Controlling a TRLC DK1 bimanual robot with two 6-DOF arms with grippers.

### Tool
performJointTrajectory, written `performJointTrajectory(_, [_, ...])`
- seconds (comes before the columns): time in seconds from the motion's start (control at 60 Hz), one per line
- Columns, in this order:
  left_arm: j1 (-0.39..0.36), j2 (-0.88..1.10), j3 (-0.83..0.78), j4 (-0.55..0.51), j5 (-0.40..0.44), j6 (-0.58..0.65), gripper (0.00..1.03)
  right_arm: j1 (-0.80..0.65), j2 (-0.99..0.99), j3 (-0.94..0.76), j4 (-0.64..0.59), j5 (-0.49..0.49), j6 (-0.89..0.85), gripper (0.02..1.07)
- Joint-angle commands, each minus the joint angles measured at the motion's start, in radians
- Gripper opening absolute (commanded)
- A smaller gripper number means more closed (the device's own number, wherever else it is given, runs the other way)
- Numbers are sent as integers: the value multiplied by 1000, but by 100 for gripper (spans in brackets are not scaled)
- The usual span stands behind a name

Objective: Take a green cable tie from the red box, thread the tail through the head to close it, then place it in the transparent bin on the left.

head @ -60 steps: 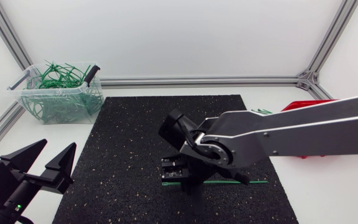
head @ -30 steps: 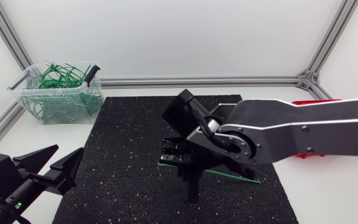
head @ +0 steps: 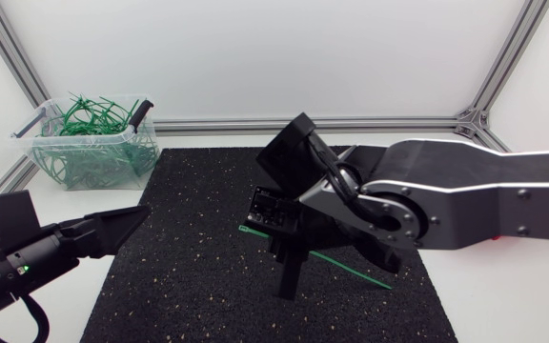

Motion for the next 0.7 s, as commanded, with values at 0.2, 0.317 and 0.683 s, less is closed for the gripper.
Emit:
performJointTrajectory(0.2, [-167, 205, 119, 124, 9, -181, 100, 6, -32, 61, -19, 0, 110, 8])
performJointTrajectory(0.317, [-257, 248, 138, 178, -14, -221, 100, 6, -40, 84, -22, 0, 145, 8])
performJointTrajectory(0.683, [-449, 354, 164, 330, -129, -277, 99, 5, -49, 136, 4, 0, 243, 8])
